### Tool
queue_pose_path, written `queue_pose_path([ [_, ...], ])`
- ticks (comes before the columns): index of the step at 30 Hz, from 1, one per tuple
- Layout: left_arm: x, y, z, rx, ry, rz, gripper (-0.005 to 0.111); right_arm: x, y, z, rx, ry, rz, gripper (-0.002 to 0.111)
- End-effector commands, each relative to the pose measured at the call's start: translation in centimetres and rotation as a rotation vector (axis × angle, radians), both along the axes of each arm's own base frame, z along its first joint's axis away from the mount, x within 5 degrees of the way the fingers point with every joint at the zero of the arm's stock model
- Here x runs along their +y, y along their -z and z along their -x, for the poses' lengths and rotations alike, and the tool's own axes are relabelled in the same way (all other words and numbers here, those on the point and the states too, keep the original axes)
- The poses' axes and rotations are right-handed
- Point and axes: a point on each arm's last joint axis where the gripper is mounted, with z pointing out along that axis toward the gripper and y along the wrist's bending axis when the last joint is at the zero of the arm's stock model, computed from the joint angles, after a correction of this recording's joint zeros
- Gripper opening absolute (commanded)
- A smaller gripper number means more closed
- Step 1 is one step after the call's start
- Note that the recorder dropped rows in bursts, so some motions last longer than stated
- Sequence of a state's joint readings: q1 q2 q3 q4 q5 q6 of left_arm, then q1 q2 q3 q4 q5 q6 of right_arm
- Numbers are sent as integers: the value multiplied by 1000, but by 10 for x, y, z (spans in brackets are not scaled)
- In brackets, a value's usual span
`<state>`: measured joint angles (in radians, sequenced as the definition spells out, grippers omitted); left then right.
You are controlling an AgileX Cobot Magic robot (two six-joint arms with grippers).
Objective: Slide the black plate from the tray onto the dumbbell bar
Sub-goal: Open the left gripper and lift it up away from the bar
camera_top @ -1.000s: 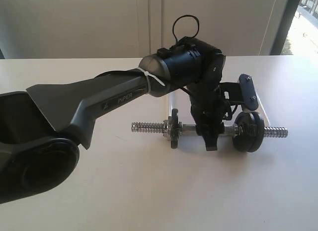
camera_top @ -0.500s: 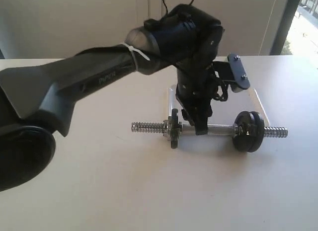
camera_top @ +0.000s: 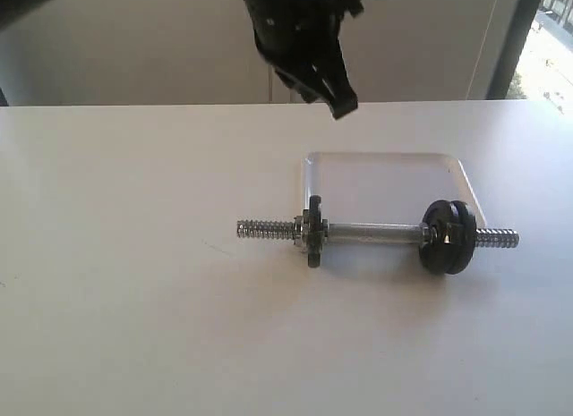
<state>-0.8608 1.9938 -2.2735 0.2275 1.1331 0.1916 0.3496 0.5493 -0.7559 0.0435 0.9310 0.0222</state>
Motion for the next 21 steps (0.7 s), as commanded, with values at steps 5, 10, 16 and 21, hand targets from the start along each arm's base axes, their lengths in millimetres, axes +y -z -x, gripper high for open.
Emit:
queue_pose_path([
  [5, 56, -44, 47, 28, -71, 15, 0, -1, -3, -1, -31, 29, -25, 1],
  [10, 92, -48, 70, 23, -153, -9, 0, -1, -3, -2, -31, 43, -47, 1],
  [16, 143, -39, 112, 42, -241, 9, 0, 0, -6, -3, -54, 56, -79, 1],
  [21, 184, -21, 147, 37, -326, 122, 0, 1, -10, -5, -96, 60, -106, 1],
])
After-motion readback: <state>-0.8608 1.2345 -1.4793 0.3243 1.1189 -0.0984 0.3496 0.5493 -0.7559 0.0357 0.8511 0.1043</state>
